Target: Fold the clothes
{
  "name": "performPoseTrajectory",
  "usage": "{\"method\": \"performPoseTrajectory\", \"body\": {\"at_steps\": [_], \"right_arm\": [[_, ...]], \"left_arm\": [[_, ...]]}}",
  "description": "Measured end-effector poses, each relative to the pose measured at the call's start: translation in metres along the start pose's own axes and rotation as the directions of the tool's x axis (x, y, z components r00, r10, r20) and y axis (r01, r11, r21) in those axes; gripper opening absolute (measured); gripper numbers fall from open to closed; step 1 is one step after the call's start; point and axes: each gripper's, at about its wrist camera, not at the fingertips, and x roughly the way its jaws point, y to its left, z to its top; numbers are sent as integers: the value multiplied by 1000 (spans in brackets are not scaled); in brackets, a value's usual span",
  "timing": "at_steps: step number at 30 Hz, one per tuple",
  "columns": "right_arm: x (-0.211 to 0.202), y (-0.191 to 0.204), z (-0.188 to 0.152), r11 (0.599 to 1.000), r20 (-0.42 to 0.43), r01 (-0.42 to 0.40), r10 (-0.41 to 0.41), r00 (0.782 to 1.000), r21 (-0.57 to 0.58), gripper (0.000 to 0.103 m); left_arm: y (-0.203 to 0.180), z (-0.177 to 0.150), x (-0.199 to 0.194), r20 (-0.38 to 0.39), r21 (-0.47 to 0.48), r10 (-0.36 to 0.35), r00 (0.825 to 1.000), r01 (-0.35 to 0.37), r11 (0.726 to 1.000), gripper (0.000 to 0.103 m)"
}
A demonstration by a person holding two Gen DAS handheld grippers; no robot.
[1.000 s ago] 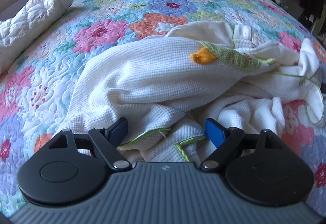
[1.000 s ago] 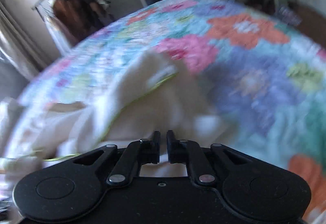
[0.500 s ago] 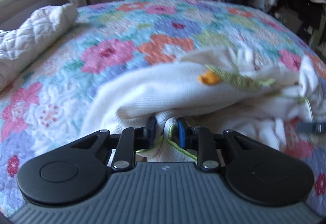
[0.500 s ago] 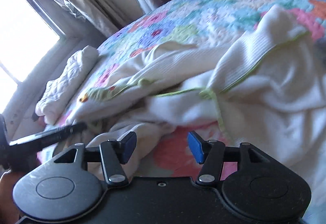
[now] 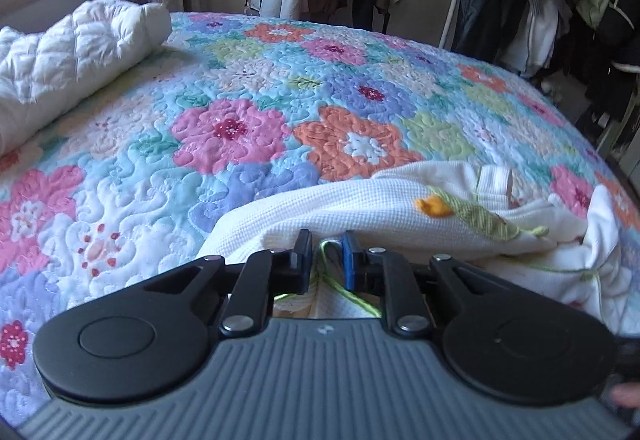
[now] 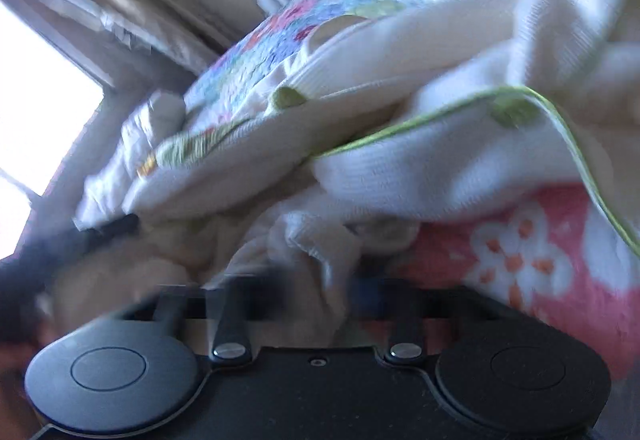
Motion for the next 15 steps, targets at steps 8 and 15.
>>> {"method": "performPoseTrajectory", "body": {"at_steps": [8, 15], "right_arm": [[-59, 51, 19, 842, 227, 392, -327, 917, -370, 12], [-145, 36, 53, 791, 350, 494, -376, 858, -361, 12]], "left_arm": [[-11, -8, 0, -54, 61, 8, 998, -5, 998, 13], [-26, -11, -35, -14, 97, -105, 994, 106, 990, 15]]}}
